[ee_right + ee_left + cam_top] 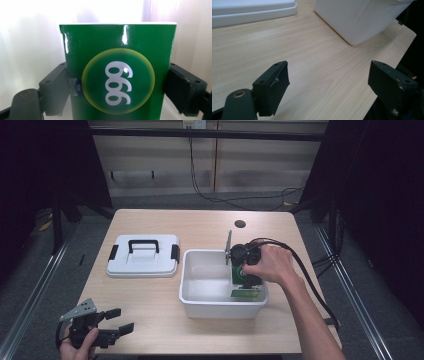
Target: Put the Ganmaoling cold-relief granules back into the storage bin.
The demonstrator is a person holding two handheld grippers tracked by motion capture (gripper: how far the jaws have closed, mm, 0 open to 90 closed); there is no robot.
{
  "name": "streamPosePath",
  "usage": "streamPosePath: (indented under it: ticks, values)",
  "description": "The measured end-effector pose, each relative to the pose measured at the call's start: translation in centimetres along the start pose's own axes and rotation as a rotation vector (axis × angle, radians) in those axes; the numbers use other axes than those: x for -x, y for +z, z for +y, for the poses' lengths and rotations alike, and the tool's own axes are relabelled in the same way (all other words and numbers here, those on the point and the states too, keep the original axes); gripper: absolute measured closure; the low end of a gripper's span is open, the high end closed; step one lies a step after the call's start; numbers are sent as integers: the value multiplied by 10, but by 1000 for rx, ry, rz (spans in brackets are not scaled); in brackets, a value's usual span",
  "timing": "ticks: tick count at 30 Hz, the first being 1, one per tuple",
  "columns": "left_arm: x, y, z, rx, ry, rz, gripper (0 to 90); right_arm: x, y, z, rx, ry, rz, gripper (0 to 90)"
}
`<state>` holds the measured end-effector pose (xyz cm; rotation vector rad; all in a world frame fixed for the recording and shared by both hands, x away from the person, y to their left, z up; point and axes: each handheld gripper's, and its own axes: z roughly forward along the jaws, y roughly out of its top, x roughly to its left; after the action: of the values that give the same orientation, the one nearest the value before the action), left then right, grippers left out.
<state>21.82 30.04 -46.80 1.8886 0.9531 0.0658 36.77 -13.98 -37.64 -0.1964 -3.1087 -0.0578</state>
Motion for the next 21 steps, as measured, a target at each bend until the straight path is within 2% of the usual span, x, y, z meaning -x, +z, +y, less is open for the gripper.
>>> streamPosePath:
  ticks: [5, 10, 20, 21]
  values:
    - [0, 0, 0, 0, 1, -1, 170, 0, 8, 1, -11, 1, 15, 148]
    - [0, 0, 0, 1, 0, -1, 170, 0, 19, 6, -45, -25, 22, 145]
    - [0, 0, 0, 1, 1, 0, 170, 2, 31, 7, -58, -7, 28, 143]
    - [0, 0, 0, 1, 1, -1, 170, 3, 32, 7, -60, -6, 41, 143]
